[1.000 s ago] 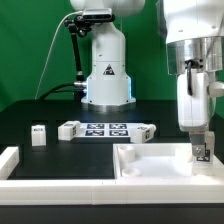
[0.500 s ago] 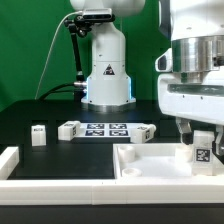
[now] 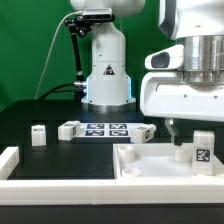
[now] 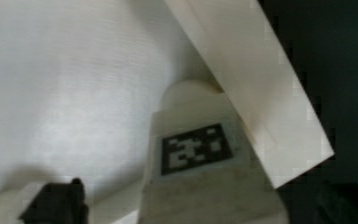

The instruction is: Assemble one leg

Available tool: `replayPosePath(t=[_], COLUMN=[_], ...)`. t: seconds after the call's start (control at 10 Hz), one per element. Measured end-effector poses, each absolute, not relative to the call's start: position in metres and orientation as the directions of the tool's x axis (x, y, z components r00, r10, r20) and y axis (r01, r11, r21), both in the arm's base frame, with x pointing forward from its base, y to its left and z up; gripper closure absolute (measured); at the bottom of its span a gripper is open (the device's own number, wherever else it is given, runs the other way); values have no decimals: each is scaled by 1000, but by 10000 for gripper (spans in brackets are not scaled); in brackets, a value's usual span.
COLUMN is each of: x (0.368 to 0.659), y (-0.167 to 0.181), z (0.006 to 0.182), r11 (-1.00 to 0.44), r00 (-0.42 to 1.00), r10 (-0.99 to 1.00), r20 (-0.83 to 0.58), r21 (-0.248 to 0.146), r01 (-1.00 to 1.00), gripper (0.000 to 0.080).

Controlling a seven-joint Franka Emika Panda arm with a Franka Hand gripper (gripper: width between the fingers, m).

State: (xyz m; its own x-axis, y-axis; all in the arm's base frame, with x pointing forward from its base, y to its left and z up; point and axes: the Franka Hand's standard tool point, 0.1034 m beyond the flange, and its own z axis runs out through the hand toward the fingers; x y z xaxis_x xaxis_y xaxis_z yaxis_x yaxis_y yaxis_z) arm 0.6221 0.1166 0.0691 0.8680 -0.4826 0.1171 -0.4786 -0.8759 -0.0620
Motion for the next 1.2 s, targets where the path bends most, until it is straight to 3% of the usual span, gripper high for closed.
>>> replayPosePath(t=[0.2,0.3,0.4,0.6,0.8,1.0,1.2], x=[623,623,623,623,623,623,622], y=[114,114,114,114,109,110,112], z=[69,69,69,69,69,69,67], r11=[-951,-949,-949,-929,-922,-767,-517], r00=[942,940,940,920,913,760,514], r10=[-310,-315,-315,-370,-388,-642,-855], r20=[131,131,131,129,125,100,59], r21=[-30,-31,-31,-39,-40,-85,-137], r01=[-308,-314,-314,-368,-386,-636,-845], gripper=[150,279,279,510,509,509,509])
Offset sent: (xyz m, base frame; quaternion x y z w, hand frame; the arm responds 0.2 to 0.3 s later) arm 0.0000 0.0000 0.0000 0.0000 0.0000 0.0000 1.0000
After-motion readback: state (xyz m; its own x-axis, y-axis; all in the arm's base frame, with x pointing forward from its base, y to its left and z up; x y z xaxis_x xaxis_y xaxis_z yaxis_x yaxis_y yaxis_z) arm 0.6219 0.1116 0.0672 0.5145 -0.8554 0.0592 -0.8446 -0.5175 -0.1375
